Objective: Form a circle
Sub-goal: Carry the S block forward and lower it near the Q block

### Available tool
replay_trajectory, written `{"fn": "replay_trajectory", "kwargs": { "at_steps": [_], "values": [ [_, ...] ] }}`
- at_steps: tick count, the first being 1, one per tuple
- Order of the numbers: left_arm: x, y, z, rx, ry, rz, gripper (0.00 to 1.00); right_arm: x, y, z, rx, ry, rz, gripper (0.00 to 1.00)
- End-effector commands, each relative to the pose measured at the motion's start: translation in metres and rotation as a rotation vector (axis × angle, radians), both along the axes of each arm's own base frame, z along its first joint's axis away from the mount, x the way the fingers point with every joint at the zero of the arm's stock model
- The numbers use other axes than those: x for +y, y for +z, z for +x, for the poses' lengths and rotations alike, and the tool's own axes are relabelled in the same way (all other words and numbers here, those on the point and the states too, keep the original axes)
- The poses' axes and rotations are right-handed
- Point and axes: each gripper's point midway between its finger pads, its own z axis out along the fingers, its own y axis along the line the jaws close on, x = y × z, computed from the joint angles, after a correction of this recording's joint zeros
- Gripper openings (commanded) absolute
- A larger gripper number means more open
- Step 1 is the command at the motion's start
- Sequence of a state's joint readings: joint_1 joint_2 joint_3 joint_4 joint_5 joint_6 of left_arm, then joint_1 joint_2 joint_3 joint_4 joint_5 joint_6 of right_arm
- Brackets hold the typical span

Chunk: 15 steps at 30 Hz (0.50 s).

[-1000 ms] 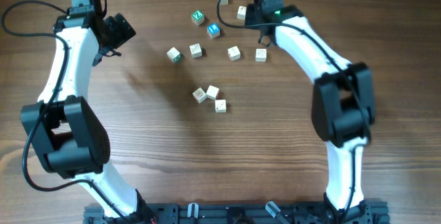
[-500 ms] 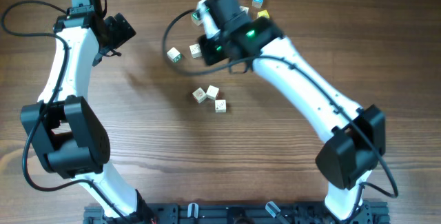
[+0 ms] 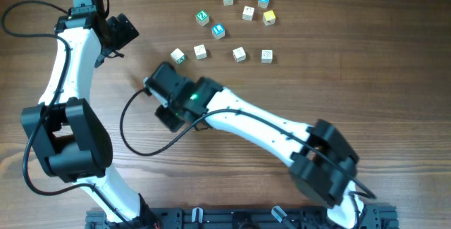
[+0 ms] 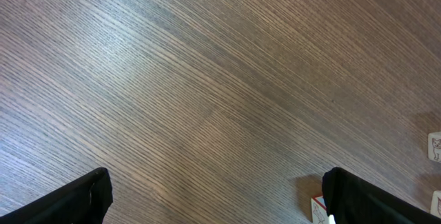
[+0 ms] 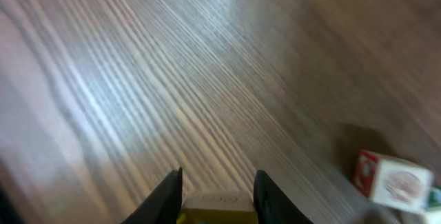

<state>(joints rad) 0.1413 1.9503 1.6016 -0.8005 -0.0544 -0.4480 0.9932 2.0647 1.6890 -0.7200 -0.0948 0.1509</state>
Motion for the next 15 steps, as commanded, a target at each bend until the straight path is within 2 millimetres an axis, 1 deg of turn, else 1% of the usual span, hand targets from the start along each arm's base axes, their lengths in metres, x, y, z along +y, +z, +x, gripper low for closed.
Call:
{"fn": "replay_trajectory", "kwargs": {
  "at_steps": [1, 3, 5, 7, 10, 15],
  "values": [
    [0.000, 0.001, 0.001, -0.005, 0.009, -0.004, 1.00, -0.001, -0.037, 0.002, -0.024, 0.009, -0.081, 0.26],
    [0.000, 0.001, 0.001, -0.004, 0.008, -0.004, 1.00, -0.002, -0.057, -0.001, -0.005, 0.013, -0.113, 0.27],
    [0.000, 0.001, 0.001, -0.004, 0.008, -0.004, 1.00, -0.009, -0.073, 0.003, -0.017, -0.002, -0.167, 0.27],
    [0.000, 0.001, 0.001, -0.005, 0.009, -0.004, 1.00, -0.017, -0.084, 0.008, -0.039, -0.013, -0.217, 0.27],
    [0.000, 0.001, 0.001, -0.005, 0.009, -0.004, 1.00, -0.021, -0.087, 0.006, -0.048, 0.030, -0.245, 0.27],
    [0.000, 0.001, 0.001, -0.004, 0.008, -0.004, 1.00, -0.035, -0.088, 0.024, -0.116, -0.021, -0.300, 0.27]
  ]
}}
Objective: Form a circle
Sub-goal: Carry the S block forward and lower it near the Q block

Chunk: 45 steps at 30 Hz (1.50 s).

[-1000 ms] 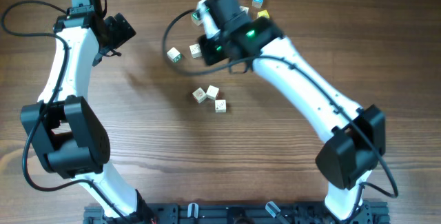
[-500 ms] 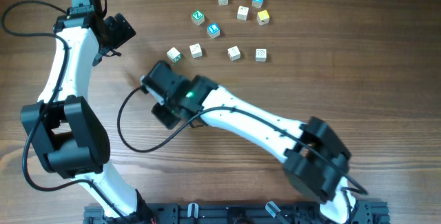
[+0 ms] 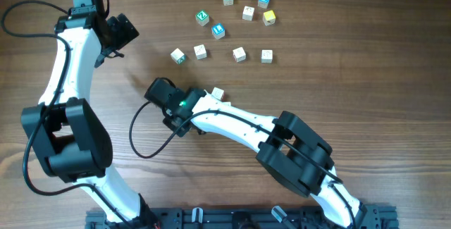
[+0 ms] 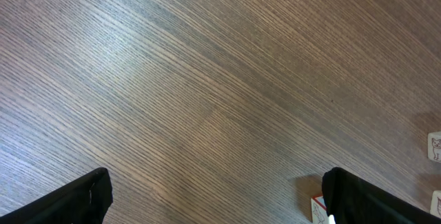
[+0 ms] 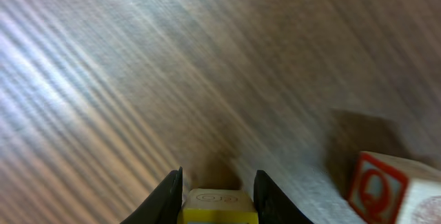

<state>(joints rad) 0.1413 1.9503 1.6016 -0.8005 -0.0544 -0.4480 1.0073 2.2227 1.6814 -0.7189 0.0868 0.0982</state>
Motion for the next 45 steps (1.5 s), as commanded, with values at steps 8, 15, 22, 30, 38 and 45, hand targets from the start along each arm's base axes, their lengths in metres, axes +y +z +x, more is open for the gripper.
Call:
{"fn": "replay_trajectory", "kwargs": {
  "at_steps": [8, 15, 22, 30, 38, 45],
  "values": [
    [0.000, 0.001, 0.001, -0.005, 0.009, -0.004, 1.00, -0.026, -0.024, 0.014, -0.039, -0.035, -0.071, 0.37],
    [0.000, 0.001, 0.001, -0.004, 0.008, -0.004, 1.00, -0.017, -0.007, 0.020, -0.063, -0.042, -0.028, 0.58],
    [0.000, 0.001, 0.001, -0.005, 0.009, -0.004, 1.00, -0.009, 0.035, 0.019, -0.075, -0.057, 0.058, 0.52],
    [0.000, 0.001, 0.001, -0.005, 0.009, -0.004, 1.00, -0.014, 0.027, 0.003, -0.004, -0.005, 0.032, 0.55],
    [0.000, 0.001, 0.001, -0.004, 0.008, -0.004, 1.00, -0.017, 0.021, 0.003, -0.002, -0.014, 0.019, 0.54],
    [0.000, 0.001, 0.001, -0.005, 0.009, -0.004, 1.00, -0.023, 0.017, -0.001, 0.017, -0.034, 0.003, 0.54]
  ]
}}
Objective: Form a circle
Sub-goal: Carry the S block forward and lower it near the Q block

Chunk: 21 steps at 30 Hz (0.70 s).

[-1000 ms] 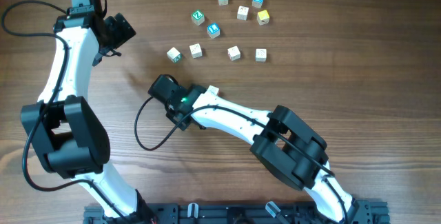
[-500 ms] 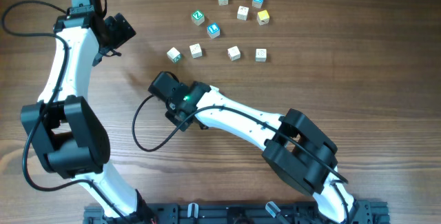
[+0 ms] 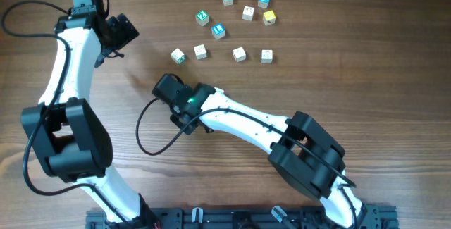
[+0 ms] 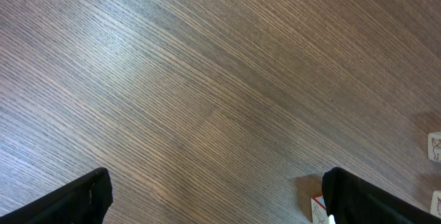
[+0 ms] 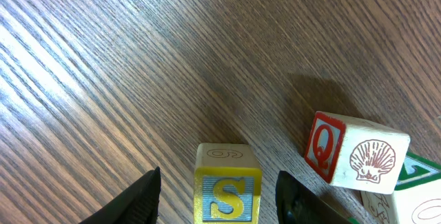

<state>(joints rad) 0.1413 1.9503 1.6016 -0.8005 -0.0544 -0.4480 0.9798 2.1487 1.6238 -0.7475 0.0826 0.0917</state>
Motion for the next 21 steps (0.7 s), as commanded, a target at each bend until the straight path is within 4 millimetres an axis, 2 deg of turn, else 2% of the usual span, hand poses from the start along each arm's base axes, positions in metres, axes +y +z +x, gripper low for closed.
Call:
{"fn": "replay_trajectory", "kwargs": {
  "at_steps": [1, 4, 5, 11, 14, 21],
  "values": [
    [0.0004, 0.0006, 0.0005, -0.004, 0.008, -0.004, 1.00, -0.0016, 0.0010, -0.0020, 0.009, -0.014, 0.010, 0.54],
    [0.0004, 0.0006, 0.0005, -0.005, 0.009, -0.004, 1.00, -0.0037, -0.0037, -0.0034, 0.012, -0.014, 0.006, 0.52],
    [0.0004, 0.0006, 0.0005, -0.005, 0.009, -0.004, 1.00, -0.0024, -0.0048, -0.0028, 0.007, -0.013, 0.013, 0.47],
    [0.0004, 0.0006, 0.0005, -0.005, 0.009, -0.004, 1.00, -0.0047, -0.0081, -0.0041, 0.011, -0.014, 0.007, 0.46],
    [0.0005, 0.0006, 0.0005, -0.004, 0.009, -0.004, 1.00, -0.0043, -0.0079, -0.0038, 0.010, -0.013, 0.008, 0.36],
    [0.0004, 0.0006, 0.0005, -0.004, 0.008, -0.004, 1.00, -0.0043, -0.0079, -0.0038, 0.009, -0.010, 0.007, 0.31]
  ]
}}
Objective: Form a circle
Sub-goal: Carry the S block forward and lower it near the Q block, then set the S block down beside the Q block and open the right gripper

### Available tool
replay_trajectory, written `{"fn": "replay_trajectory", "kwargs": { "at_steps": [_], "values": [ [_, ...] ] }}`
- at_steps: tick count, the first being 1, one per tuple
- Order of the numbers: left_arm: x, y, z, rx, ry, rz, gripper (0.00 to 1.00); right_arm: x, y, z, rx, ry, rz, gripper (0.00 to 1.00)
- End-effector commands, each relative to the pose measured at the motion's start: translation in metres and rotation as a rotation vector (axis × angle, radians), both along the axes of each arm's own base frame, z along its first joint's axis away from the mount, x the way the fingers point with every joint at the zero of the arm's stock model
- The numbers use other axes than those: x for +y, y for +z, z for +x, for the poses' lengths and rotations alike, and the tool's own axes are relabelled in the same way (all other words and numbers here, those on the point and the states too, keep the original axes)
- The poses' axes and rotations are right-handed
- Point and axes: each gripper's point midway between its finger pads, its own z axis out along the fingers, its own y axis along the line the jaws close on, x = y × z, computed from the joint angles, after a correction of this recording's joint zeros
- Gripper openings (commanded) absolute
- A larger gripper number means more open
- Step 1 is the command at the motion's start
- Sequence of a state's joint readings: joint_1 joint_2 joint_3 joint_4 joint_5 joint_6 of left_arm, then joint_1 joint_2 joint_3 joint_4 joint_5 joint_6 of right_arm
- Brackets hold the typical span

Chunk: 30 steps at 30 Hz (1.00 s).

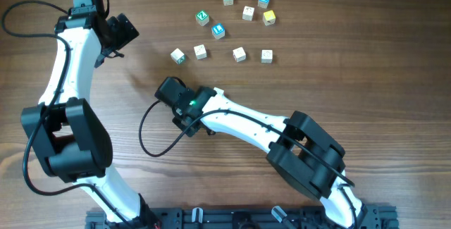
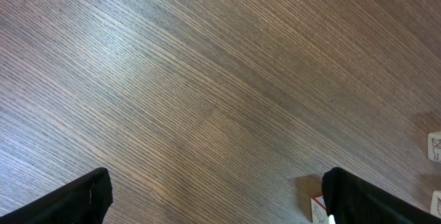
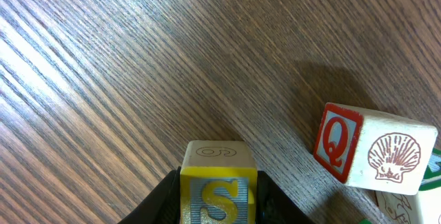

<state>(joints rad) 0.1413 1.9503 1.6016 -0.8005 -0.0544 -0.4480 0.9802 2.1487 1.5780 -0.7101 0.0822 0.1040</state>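
In the right wrist view, a yellow letter block marked S sits between the two fingers of my right gripper, which is shut on it. A block with a red Q and a shell lies just to its right, apart from it. In the overhead view my right gripper is left of centre and covers the S block. Several more letter blocks lie scattered behind it. My left gripper is open at the far left, over bare wood.
The wooden table carries only the blocks and the arms. My right arm stretches across the middle from the front right. In the left wrist view a red-edged block peeks out beside the right finger, and another block sits at the right edge.
My right gripper stood open around the S block on the table. Now its fingers are shut against the block's sides. The Q block and the left arm have not moved.
My right gripper was shut on the yellow block over bare wood, left of the Q block. Then it held it closer to the Q block. Then the jaws stood open with the S block on the table beside the Q block. Now they are shut on it again.
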Motion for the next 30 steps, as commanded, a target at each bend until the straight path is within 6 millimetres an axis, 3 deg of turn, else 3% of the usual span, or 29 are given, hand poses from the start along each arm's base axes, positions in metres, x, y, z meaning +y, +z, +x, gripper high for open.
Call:
{"fn": "replay_trajectory", "kwargs": {
  "at_steps": [1, 11, 21, 30],
  "values": [
    [0.000, 0.001, 0.001, -0.005, 0.009, -0.004, 1.00, 0.000, 0.004, 0.000, 0.000, 0.006, 0.010, 0.31],
    [0.000, 0.001, 0.001, -0.005, 0.009, -0.004, 1.00, -0.009, 0.001, -0.002, -0.070, 0.445, -0.125, 0.26],
    [0.000, 0.001, 0.001, -0.005, 0.009, -0.004, 1.00, -0.024, 0.000, 0.010, -0.084, 0.536, -0.179, 0.26],
    [0.000, 0.001, 0.001, -0.005, 0.009, -0.004, 1.00, -0.010, 0.001, 0.005, -0.083, 0.638, -0.117, 0.27]
  ]
}}
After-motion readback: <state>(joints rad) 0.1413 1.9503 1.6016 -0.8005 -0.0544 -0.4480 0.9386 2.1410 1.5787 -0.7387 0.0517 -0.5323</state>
